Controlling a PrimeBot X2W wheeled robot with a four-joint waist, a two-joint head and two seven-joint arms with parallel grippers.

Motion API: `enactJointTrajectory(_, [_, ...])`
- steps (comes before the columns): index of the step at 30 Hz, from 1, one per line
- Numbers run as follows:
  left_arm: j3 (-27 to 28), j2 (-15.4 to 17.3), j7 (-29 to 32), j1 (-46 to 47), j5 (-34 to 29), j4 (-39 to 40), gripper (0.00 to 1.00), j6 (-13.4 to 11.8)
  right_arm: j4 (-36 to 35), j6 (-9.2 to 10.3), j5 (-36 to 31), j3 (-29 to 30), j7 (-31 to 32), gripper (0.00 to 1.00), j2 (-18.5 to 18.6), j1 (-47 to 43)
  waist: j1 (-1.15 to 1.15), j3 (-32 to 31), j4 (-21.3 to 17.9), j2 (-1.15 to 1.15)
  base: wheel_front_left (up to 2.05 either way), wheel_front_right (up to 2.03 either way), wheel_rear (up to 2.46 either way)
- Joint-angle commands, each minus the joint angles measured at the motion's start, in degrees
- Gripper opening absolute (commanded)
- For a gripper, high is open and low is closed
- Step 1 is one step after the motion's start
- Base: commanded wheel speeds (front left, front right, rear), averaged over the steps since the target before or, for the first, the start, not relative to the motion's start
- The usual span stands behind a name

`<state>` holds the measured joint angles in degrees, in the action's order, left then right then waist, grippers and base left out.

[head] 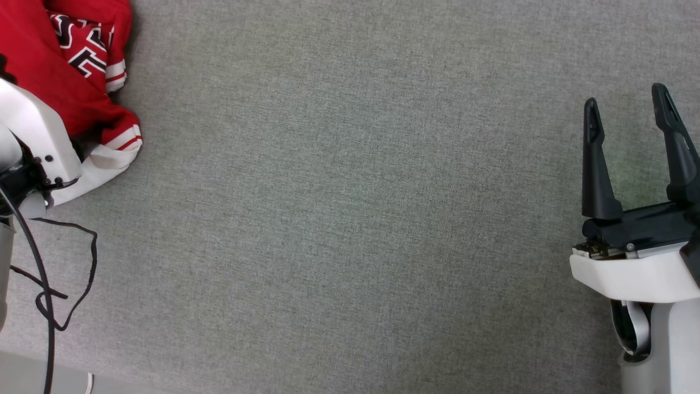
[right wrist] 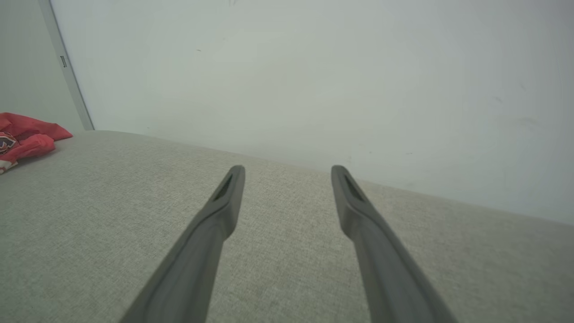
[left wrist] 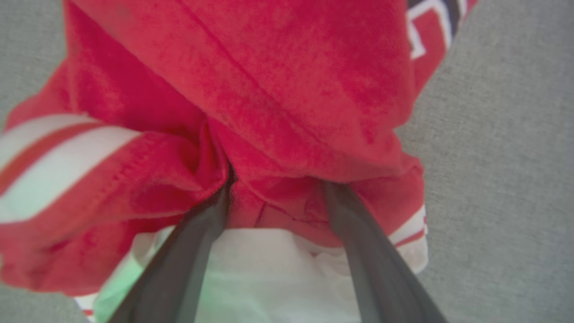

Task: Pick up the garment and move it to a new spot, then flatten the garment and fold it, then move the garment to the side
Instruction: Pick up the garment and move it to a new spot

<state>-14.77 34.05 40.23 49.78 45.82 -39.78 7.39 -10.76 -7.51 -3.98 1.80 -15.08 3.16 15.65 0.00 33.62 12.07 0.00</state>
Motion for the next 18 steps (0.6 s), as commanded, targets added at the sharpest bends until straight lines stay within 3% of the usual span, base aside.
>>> enactJointTrajectory(1, [-2.18, -1.65, 2.07, -2.82, 0.1, -2.03, 1.0, 0.04, -0.24, 0.04, -0.19, 0.05, -0.14, 1.0, 0.09, 0.92, 0.0, 0.15, -0.1, 0.0, 0.0, 0.0, 0.0])
enactJointTrajectory(4, [-4.54, -2.27, 2.32, -2.86, 1.08, -3.07, 1.0, 0.06, 0.14, 0.04, 0.0, 0.03, -0.14, 1.0, 0.12, 0.9, 0.0, 0.11, -0.27, 0.0, 0.0, 0.0, 0.0])
enactJointTrajectory(5, [-5.24, -2.16, 1.92, -2.74, 1.07, -3.39, 0.46, 0.08, 0.31, 0.04, 0.08, 0.0, -0.14, 1.0, 0.12, 0.93, 0.0, -0.09, -0.32, 0.0, 0.0, 0.0, 0.0])
enactJointTrajectory(6, [-5.95, -1.89, 1.57, -2.55, 0.96, -3.73, 0.0, 0.09, 0.51, 0.04, 0.18, -0.07, -0.14, 1.0, 0.11, 0.95, 0.0, -0.38, -0.41, 0.0, 0.0, 0.0, 0.0])
enactJointTrajectory(18, [-10.94, 5.63, -8.93, 5.03, 1.85, 1.76, 0.0, -0.04, 2.16, 0.04, 2.21, 0.73, -0.14, 1.0, -0.3, -2.08, 0.0, -8.55, -0.48, 0.0, 0.0, 0.0, 0.0])
